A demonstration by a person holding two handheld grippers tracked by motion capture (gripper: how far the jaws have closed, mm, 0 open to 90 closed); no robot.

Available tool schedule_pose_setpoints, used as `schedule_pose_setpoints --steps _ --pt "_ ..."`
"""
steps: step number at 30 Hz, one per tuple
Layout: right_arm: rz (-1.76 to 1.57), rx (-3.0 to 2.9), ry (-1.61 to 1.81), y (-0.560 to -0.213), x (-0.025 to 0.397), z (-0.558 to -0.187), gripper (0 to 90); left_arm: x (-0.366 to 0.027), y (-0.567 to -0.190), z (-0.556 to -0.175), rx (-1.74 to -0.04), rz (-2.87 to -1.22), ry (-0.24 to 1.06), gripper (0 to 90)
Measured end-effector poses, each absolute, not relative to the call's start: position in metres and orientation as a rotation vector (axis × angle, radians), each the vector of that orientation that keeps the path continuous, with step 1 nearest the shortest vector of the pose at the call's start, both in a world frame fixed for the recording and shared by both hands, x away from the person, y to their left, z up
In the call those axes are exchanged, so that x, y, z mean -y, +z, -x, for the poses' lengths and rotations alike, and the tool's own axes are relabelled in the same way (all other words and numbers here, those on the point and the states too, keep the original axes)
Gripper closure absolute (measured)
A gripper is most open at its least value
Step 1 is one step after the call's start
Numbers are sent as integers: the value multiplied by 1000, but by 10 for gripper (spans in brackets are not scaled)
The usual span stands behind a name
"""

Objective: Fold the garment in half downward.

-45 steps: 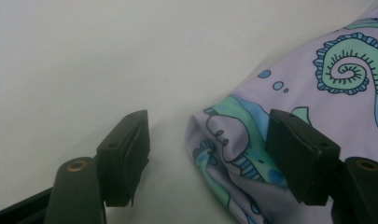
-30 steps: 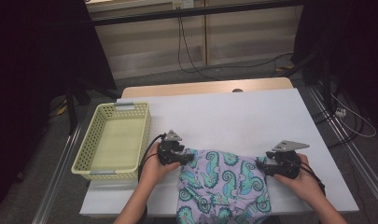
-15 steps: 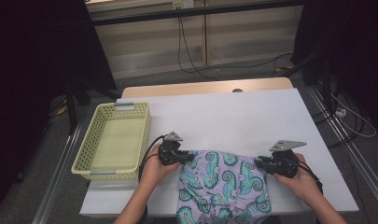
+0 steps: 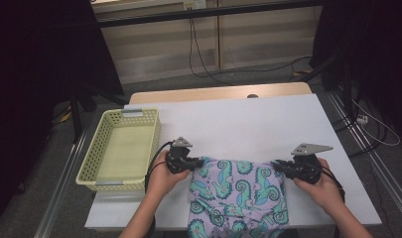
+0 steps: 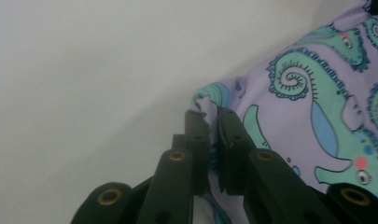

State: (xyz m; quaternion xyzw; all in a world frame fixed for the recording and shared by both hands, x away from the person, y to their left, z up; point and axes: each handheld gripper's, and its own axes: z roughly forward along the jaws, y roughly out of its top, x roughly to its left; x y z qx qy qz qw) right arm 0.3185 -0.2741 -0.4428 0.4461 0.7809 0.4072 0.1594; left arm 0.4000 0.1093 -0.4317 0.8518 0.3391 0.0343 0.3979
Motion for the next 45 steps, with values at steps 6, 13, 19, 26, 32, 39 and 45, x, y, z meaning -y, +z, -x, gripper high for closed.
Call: schedule_pose_setpoints --steps 6,13,19,26,32,39,45 --pt "-1255 -2180 1180 -430 278 -326 828 -110 -421 -403 -841 -2129 118 847" --pt "-1218 -2125 1183 -415 275 -339 830 -115 -413 -410 -851 -2079 155 848" --pt "-1214 -2091 1192 -405 275 -349 829 -114 -405 -418 -855 -2053 183 847" --pt "-1221 -2082 1182 -403 275 -359 829 -112 -405 -428 -860 -2051 199 847" --pt "-1219 -2068 1167 -399 273 -369 828 -111 -404 -437 -870 -2048 224 847" --pt "-1236 -2034 1173 -391 272 -385 828 -110 -395 -449 -882 -2028 250 847" --pt "-1232 -2034 1161 -389 269 -395 828 -111 -396 -456 -900 -2024 253 847"
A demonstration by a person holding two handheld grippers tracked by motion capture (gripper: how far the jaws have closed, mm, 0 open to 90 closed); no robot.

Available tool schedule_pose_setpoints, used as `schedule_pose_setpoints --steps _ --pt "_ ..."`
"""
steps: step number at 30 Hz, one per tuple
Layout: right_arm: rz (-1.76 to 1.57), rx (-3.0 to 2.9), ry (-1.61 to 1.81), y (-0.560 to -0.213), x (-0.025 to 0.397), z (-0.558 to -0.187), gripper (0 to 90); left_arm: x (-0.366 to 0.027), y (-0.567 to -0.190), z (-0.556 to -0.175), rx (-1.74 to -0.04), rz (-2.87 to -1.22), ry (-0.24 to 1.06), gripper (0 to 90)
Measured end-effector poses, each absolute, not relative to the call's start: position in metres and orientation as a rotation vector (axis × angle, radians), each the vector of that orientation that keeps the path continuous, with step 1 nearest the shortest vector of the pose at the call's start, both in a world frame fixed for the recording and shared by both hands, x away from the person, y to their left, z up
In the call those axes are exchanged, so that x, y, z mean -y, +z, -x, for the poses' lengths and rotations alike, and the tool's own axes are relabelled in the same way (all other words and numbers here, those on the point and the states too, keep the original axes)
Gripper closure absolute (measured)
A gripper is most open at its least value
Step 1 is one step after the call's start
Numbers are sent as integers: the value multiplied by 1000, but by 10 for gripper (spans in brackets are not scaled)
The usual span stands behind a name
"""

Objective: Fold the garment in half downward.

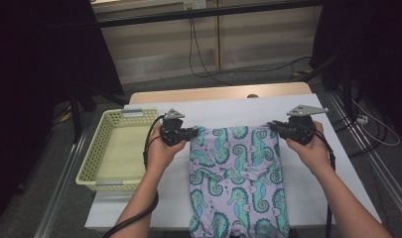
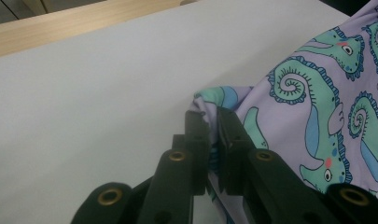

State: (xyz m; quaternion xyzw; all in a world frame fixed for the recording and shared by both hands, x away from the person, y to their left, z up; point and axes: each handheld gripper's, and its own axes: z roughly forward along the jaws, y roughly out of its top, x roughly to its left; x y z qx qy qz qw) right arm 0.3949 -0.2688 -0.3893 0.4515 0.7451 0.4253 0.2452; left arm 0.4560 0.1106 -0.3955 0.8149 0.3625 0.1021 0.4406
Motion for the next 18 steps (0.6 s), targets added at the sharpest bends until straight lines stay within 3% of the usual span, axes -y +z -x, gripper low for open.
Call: schedule_pose_setpoints --steps 18 --pt "-1280 -2015 1129 -405 269 -419 828 -104 -401 -478 -937 -2019 265 848"
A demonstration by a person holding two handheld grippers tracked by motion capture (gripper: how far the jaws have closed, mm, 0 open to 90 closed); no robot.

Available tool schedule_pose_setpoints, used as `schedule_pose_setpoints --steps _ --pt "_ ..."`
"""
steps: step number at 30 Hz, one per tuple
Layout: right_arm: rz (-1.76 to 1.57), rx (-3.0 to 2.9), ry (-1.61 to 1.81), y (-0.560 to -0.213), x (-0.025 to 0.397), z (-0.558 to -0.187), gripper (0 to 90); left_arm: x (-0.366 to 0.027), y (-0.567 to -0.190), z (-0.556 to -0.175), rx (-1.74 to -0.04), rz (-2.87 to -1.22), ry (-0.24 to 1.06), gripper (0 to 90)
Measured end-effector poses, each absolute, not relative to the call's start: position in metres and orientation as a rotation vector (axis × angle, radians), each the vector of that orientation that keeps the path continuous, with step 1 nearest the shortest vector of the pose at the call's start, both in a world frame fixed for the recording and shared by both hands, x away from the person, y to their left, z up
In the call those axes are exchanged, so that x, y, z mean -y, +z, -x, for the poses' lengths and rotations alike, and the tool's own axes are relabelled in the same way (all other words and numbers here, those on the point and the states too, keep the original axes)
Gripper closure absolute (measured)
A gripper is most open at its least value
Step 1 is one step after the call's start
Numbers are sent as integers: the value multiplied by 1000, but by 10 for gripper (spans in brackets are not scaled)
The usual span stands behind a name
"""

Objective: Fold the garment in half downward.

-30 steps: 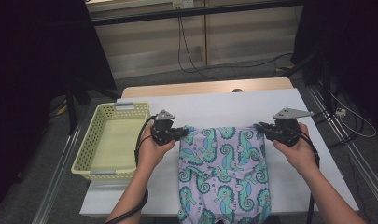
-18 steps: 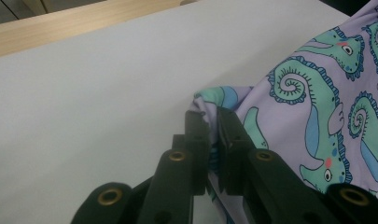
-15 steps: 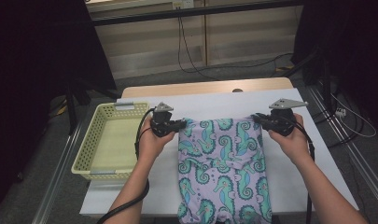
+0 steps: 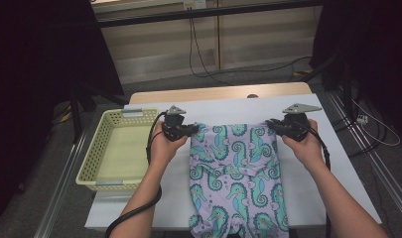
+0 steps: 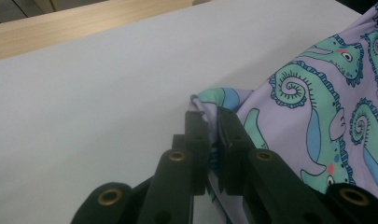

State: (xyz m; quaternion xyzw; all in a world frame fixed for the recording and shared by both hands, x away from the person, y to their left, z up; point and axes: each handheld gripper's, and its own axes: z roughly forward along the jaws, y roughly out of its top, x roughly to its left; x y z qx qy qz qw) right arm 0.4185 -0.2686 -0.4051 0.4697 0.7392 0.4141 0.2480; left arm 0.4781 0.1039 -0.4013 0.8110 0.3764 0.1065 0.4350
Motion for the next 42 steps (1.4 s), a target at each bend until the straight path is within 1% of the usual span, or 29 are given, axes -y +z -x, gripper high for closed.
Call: schedule_pose_setpoints --steps 5,7,8,9,10,11,12,15,16,20,25,29,32,42 --pt "-1312 -1971 1133 -406 271 -440 824 -98 -401 -494 -942 -1999 287 844" --pt "-1318 -1951 1138 -408 272 -447 796 -96 -405 -500 -947 -2007 287 821" --pt "-1337 -1939 1140 -410 272 -450 767 -96 -407 -502 -949 -2010 297 790" --pt "-1357 -1942 1141 -412 273 -453 713 -96 -410 -503 -961 -2009 288 753" --pt "-1356 -1961 1114 -415 272 -454 634 -96 -412 -503 -970 -2003 278 672" --pt "-1347 -1971 1078 -417 271 -453 595 -97 -414 -503 -968 -1995 280 600" --pt "-1337 -2002 1035 -419 270 -452 598 -96 -416 -502 -969 -1998 267 523" --pt "-1307 -2060 1032 -425 268 -443 567 -96 -418 -495 -961 -2018 245 440" --pt "-1308 -2080 1044 -426 268 -438 534 -96 -418 -493 -957 -2015 234 406" --pt "-1275 -2144 1057 -430 265 -420 471 -95 -418 -480 -938 -2014 229 332" --pt "-1224 -2200 1051 -433 259 -394 453 -95 -422 -464 -889 -2038 210 272" --pt "-1211 -2234 1065 -438 258 -378 419 -94 -427 -451 -855 -2053 194 245" --pt "-1225 -2251 1036 -441 259 -369 405 -95 -430 -444 -845 -2062 192 238" --pt "-1183 -2268 1075 -446 259 -348 409 -101 -436 -426 -814 -2081 187 227"
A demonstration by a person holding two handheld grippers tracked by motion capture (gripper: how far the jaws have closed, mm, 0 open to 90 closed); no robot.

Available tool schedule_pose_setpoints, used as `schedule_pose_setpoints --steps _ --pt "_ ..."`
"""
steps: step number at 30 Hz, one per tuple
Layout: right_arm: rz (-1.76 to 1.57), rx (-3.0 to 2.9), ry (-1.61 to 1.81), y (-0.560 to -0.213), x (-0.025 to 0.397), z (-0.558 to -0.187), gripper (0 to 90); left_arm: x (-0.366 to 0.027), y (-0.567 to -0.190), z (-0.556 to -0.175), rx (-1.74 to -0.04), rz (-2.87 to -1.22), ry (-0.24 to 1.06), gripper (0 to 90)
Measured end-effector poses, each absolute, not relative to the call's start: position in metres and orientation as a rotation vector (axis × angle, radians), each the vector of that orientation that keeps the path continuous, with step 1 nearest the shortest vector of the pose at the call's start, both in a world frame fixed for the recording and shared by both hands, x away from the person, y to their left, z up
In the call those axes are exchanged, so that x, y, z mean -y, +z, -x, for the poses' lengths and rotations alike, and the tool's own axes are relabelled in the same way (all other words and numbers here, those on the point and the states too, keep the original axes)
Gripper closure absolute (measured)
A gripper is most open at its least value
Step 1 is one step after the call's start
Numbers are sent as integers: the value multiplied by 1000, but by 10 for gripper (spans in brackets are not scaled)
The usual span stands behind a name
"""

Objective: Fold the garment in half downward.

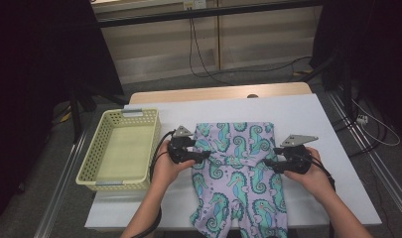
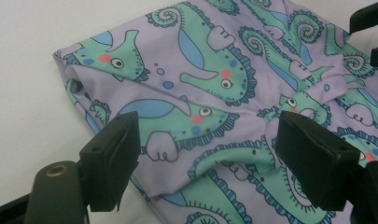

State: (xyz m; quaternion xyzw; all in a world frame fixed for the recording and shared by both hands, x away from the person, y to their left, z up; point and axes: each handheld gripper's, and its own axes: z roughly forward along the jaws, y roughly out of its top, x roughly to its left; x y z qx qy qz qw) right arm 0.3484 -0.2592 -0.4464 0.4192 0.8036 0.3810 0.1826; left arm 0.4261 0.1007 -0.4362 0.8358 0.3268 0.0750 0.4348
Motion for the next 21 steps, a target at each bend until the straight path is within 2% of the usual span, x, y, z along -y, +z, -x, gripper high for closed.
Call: schedule_pose_setpoints --steps 15,21 --pt "-1118 -2308 1087 -454 249 -351 451 -104 -441 -417 -797 -2095 162 243" --pt "-1112 -2313 1067 -460 249 -358 487 -104 -448 -417 -785 -2114 155 324"
